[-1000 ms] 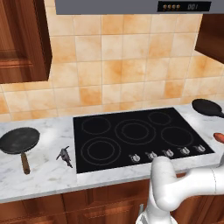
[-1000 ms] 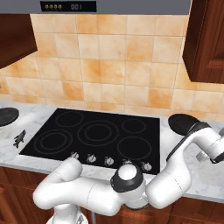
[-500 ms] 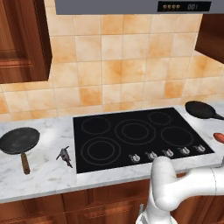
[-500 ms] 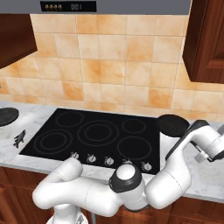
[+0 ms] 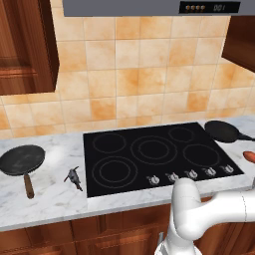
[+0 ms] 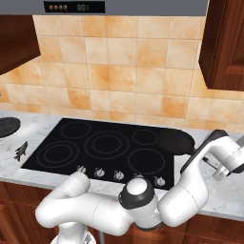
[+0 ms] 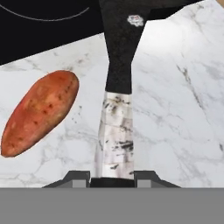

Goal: Place both pans onto different burners. Then place the sweet potato and the fish on different pans.

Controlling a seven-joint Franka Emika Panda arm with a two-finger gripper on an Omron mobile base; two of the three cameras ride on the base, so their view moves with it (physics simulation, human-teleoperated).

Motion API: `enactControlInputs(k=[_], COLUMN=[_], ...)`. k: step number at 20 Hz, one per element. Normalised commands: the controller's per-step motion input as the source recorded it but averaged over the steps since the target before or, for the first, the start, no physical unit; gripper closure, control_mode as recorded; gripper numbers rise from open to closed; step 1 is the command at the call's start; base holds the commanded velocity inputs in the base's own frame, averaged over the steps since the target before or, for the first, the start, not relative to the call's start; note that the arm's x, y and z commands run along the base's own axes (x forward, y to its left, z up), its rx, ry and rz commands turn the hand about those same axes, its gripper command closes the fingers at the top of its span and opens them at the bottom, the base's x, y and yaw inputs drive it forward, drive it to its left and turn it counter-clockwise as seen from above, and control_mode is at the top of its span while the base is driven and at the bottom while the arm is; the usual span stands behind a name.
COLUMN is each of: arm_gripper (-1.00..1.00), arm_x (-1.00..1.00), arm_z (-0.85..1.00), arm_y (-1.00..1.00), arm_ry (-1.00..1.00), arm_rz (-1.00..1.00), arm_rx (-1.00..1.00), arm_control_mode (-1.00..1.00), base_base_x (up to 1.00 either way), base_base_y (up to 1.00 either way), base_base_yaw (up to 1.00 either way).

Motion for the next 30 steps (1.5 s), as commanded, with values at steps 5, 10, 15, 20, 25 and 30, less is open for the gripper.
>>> enactControlInputs(k=[5,10,15,20,25,30], arm_gripper=[1.00,1.00,1.00,1.00,1.00,1.00], arm_x=[0.08,0.10,0.00,0.00,0.04,0.11], arm_z=[0.13,0.06,-0.02,0.00,0.00,0.00], arm_y=[0.22,0.26,0.29,0.33,0.30,0.26], arm_ry=[0.03,0.05,0.00,0.00,-0.01,-0.01], arm_rz=[0.09,0.02,0.07,0.10,0.17,0.18], arm_rx=[0.00,-0.02,-0.12,-0.07,-0.04,-0.04], arm_control_mode=[-1.00,-1.00,-1.00,-1.00,-1.00,-1.00], base_base_x=[0.00,0.00,0.00,0.00,0.00,0.00], base_base_y=[0.00,0.00,0.00,0.00,0.00,0.00], base_base_yaw=[0.00,0.00,0.00,0.00,0.00,0.00])
